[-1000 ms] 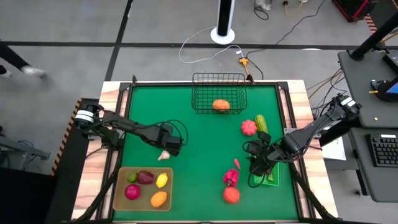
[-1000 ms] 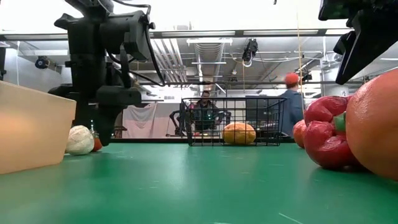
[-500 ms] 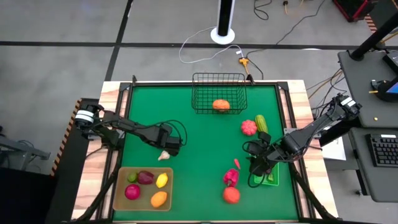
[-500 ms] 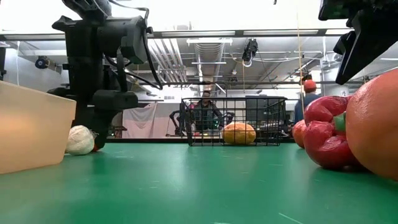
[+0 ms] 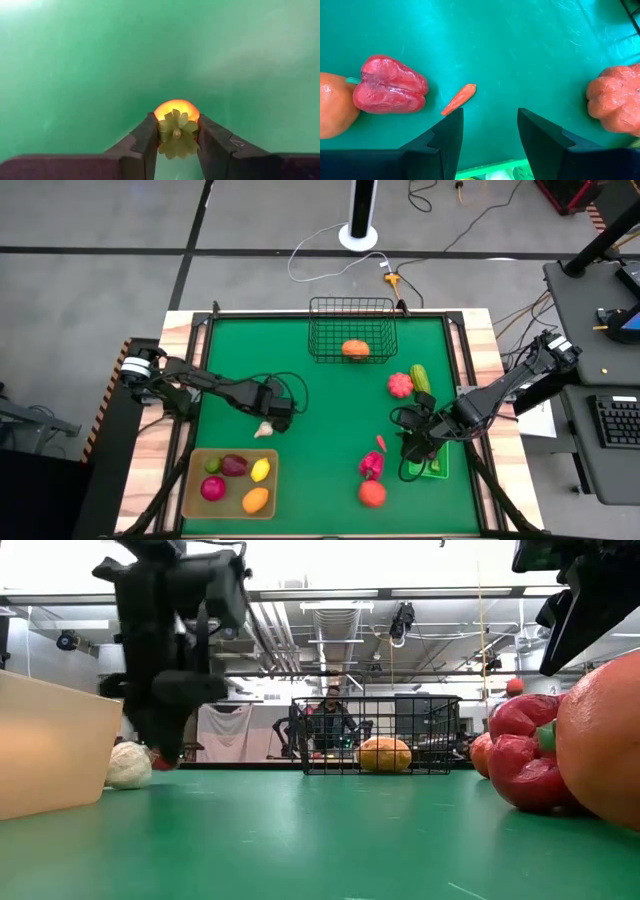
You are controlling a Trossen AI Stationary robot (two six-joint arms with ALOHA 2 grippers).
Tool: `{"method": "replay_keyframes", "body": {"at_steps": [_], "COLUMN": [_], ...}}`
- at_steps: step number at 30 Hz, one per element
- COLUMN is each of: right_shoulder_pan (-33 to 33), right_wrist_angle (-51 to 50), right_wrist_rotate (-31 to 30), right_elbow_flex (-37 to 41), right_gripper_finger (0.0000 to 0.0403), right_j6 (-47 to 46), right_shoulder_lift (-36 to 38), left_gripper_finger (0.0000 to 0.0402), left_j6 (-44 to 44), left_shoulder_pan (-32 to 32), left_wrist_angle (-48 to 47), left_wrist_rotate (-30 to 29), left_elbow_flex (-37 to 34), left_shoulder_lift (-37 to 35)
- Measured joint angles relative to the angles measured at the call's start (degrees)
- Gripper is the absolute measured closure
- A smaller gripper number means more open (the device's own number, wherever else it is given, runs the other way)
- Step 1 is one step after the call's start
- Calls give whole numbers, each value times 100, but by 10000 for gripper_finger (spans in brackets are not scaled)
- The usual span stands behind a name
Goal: Sort produce into baskets
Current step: Put the strawberry into the green bin
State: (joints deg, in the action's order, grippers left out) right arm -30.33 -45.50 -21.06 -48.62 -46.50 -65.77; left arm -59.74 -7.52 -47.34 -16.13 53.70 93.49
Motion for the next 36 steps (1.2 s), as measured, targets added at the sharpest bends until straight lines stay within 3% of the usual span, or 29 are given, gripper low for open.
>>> {"method": "replay_keyframes", "body": {"at_steps": [6, 10, 13, 16, 22, 27, 30, 36], "right_shoulder_pan": [-2, -2, -7, -15, -17, -42, -78, -106], "right_wrist_angle": [439, 1233, 1996, 2836, 4578, 5703, 6274, 6943], "right_wrist_rotate": [-297, -509, -711, -764, -818, -1464, -1921, -2098], "right_elbow_flex": [0, 0, 0, 0, -2, -2, -2, -52], "right_gripper_finger": [225, 225, 225, 225, 225, 225, 225, 225], "right_j6": [296, 1126, 1976, 2976, 5077, 6588, 7298, 8218], "right_shoulder_lift": [-1, -1, -5, -96, -568, -1074, -1332, -1698], "left_gripper_finger": [314, 316, 316, 316, 316, 315, 315, 314], "left_j6": [1418, 2791, 3867, 4402, 4496, 4153, 3938, 3556], "left_shoulder_pan": [-79, -239, -431, -580, -735, -760, -766, -766], "left_wrist_angle": [237, 1350, 2644, 3760, 5049, 5741, 6256, 6940], "left_wrist_rotate": [-540, -692, -270, 179, 551, 633, 649, 665], "left_elbow_flex": [750, 1070, 1067, 974, 669, 298, 46, -272], "left_shoulder_lift": [-196, -375, -507, -602, -590, -589, -613, -625]}}
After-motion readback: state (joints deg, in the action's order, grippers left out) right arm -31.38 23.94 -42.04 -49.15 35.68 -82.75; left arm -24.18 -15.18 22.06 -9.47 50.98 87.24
